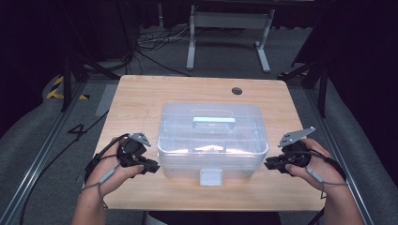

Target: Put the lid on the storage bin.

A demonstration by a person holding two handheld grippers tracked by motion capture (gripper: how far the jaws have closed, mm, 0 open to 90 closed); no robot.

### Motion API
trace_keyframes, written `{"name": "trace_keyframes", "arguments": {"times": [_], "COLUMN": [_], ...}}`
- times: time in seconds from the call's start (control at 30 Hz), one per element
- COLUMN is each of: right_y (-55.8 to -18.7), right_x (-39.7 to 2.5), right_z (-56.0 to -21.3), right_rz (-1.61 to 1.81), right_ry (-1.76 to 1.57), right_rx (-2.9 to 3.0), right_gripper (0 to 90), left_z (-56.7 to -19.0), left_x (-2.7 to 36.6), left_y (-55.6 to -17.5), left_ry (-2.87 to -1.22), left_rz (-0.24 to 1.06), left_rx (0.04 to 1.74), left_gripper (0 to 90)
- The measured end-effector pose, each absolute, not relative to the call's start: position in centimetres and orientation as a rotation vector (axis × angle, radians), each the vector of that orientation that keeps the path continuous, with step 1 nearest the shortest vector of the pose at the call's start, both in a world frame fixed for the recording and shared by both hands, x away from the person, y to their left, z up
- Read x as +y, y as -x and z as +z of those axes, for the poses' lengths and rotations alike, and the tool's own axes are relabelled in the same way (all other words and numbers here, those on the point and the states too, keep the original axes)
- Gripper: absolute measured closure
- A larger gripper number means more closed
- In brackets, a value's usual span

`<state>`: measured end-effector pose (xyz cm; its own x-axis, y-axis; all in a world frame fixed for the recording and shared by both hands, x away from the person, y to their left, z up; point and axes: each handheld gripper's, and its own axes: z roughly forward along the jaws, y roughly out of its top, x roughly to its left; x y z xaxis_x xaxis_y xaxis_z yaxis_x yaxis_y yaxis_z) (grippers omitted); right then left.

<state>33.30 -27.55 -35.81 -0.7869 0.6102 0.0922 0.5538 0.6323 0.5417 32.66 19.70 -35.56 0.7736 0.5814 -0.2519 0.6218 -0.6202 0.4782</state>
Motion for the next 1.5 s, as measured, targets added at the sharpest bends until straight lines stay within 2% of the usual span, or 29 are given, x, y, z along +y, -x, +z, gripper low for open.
{"name": "trace_keyframes", "arguments": {"times": [0.4,0.5,0.6,0.8,0.93,1.5], "right_y": [-34.4,-34.7,-35.1,-35.8,-36.2,-38.8], "right_x": [-29.2,-29.9,-30.7,-32.9,-34.2,-37.4], "right_z": [-34.8,-34.6,-34.6,-34.9,-35.4,-39.9], "right_rz": [0.986,1.037,1.088,1.104,1.15,1.134], "right_ry": [-1.052,-1.077,-1.08,-1.086,-1.092,-1.206], "right_rx": [2.597,2.514,2.418,2.286,2.262,2.24], "right_gripper": [68.2,63.9,55.2,45.8,43.8,39.6], "left_z": [-35.3,-35.3,-35.3,-36.2,-37.0,-40.4], "left_x": [22.4,22.9,23.3,24.1,24.6,26.5], "left_y": [-31.7,-31.8,-32.2,-33.2,-34.0,-36.2], "left_ry": [-2.261,-2.227,-2.204,-2.161,-2.122,-2.078], "left_rz": [0.015,0.046,0.091,0.176,0.221,0.29], "left_rx": [1.009,1.038,1.059,1.086,1.087,1.121], "left_gripper": [74.9,73.9,72.6,64.2,57.3,43.7]}}
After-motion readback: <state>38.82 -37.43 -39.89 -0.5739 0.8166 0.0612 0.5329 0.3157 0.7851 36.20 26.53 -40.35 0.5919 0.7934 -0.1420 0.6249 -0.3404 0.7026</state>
